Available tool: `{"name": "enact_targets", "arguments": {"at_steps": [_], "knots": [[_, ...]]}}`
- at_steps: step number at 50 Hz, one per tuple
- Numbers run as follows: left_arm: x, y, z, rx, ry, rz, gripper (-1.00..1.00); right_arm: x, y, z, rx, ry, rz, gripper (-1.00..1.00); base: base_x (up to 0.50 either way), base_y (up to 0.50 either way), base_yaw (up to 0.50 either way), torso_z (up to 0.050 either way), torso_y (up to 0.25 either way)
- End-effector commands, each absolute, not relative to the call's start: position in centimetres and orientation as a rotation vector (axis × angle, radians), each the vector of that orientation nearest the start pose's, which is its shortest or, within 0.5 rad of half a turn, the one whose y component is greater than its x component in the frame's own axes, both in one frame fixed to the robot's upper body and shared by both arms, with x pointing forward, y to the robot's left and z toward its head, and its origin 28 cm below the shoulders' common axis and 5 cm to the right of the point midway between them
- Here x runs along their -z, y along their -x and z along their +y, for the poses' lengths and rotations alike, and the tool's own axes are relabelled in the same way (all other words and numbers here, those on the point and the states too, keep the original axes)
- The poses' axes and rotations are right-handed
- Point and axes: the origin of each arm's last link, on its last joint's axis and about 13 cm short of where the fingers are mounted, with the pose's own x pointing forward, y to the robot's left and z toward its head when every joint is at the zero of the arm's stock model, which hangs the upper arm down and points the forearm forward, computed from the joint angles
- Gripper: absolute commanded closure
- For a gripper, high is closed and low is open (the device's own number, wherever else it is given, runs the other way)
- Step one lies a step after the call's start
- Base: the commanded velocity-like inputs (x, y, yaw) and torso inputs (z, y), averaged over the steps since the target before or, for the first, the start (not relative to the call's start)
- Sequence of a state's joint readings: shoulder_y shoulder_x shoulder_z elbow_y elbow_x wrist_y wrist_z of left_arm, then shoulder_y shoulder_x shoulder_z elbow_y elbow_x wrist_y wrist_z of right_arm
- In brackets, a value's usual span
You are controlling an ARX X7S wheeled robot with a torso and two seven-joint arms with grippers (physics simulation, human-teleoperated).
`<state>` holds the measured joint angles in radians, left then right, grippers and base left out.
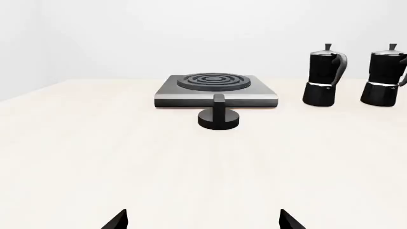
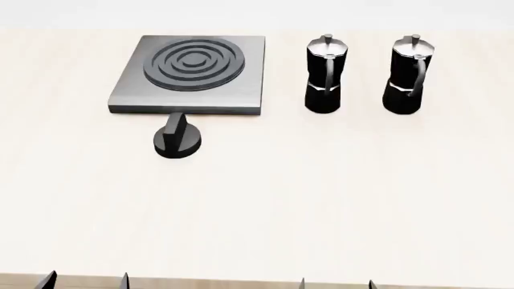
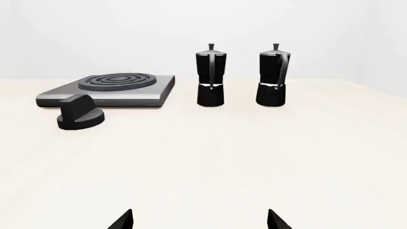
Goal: Put both moka pots on the stove.
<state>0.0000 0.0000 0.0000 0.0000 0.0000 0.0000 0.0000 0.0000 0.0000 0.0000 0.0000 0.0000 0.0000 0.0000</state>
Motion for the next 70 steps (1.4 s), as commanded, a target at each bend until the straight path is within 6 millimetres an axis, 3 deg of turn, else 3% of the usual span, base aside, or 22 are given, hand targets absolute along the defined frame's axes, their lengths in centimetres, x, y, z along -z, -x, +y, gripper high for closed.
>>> {"name": "enact_targets", "arguments": {"at_steps": [1, 15, 26, 41, 70], "knots": [[-1.2, -21.1, 20.5, 0.000, 0.000, 0.000, -1.00, -1.3, -21.1, -9.6, 0.000, 0.000, 0.000, -1.00, 0.00, 0.00, 0.00, 0.000, 0.000], [-2.5, -20.7, 20.6, 0.007, -0.007, -0.030, -1.00, -2.4, -20.8, -9.8, 0.015, 0.013, -0.038, -1.00, 0.00, 0.00, 0.00, 0.000, 0.000], [-6.6, -18.9, 20.4, 0.021, -0.004, -0.153, -1.00, -6.7, -19.1, -9.6, 0.016, 0.065, -0.186, -1.00, 0.00, 0.00, 0.00, 0.000, 0.000], [-12.0, -15.6, 20.4, 0.022, -0.032, -0.322, -1.00, -12.3, -15.9, -9.5, -0.013, 0.006, -0.362, -1.00, 0.00, 0.00, 0.00, 0.000, 0.000], [-12.0, -15.5, 20.2, 0.035, -0.023, -0.331, -1.00, -12.6, -15.6, -9.5, -0.021, 0.017, -0.393, -1.00, 0.17, 0.00, 0.00, 0.000, 0.000]]}}
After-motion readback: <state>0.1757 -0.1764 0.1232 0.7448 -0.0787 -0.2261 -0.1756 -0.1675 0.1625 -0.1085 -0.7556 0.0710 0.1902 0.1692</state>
